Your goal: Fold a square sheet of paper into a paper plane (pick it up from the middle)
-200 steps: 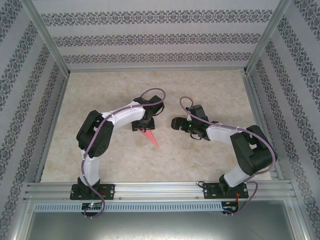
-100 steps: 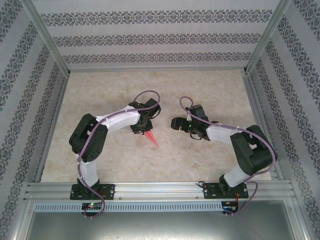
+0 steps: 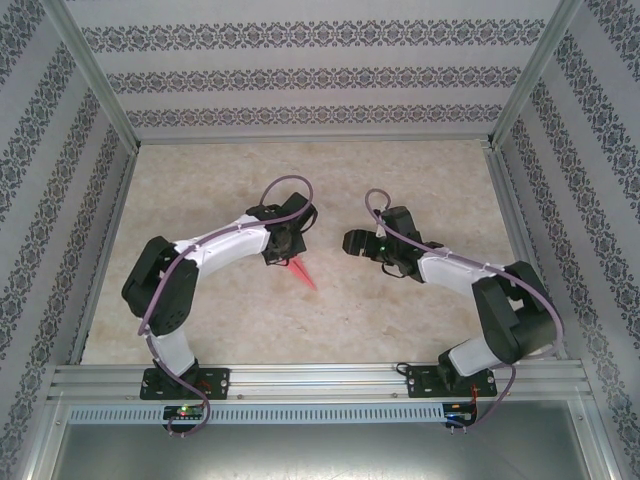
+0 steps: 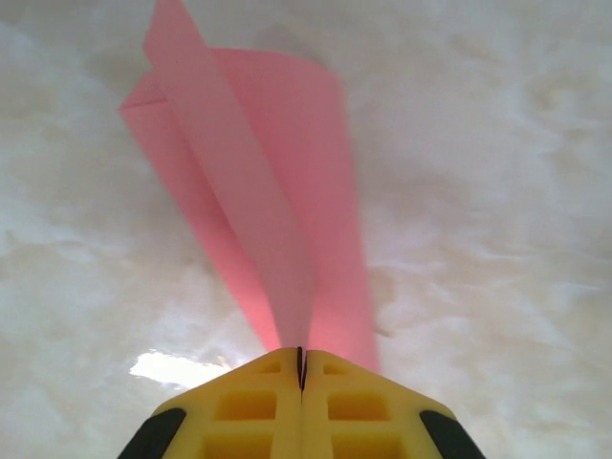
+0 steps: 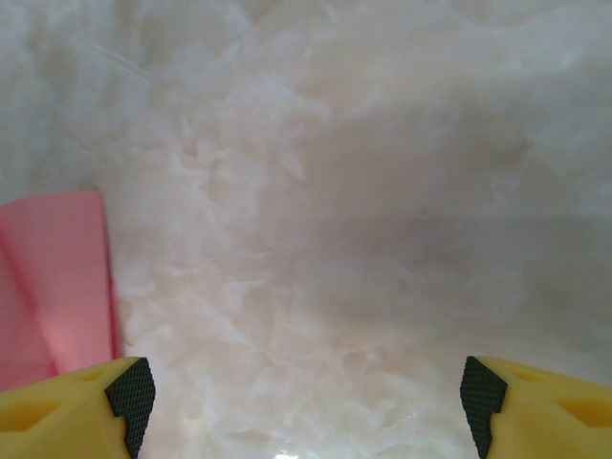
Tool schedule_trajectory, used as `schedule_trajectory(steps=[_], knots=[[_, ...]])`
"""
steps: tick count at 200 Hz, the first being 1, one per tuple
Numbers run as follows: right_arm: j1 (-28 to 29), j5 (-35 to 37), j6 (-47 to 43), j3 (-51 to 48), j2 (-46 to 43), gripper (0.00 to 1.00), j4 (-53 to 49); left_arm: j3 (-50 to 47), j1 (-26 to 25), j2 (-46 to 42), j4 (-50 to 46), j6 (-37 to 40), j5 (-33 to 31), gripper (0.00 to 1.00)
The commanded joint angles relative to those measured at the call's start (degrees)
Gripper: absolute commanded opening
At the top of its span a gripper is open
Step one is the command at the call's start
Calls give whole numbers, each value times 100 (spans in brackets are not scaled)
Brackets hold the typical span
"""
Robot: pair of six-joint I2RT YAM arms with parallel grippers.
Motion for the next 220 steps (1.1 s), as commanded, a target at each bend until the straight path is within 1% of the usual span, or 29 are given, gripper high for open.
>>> schedule_trajectory(steps=[1, 37, 74, 84, 111, 127, 141, 163, 170, 183, 220], knots=[[-50, -23, 201, 37, -394, 85, -149, 107, -7, -427, 759, 494, 494, 0], [-48, -171, 319, 116, -704, 85, -281, -227, 21, -509, 2080, 735, 1277, 0], [-43, -337, 408, 99, -909, 83, -290, -728, 134, -461, 3138, 612, 2087, 0], [-35, -347, 408, 103, -923, 82, -303, -906, 152, -461, 3417, 570, 2224, 0], [50, -379, 343, 178, -794, 77, -346, -1405, 264, -374, 3799, 431, 2161, 0], [159, -431, 272, 298, -592, 72, -409, -1773, 358, -341, 4146, 301, 2174, 0], [304, -459, 209, 440, -394, 67, -491, -1998, 396, -334, 4265, 242, 2134, 0], [616, -441, 61, 766, -46, 58, -697, -2234, 410, -395, 4253, 212, 1976, 0], [726, -370, 25, 874, 57, 55, -792, -2286, 413, -425, 4246, 190, 1921, 0], [907, -199, 2, 1030, 232, 51, -919, -2361, 423, -446, 4248, 172, 1874, 0], [1202, -128, -125, 1364, 730, 46, -1126, -2501, 436, -497, 4244, 132, 1813, 0]])
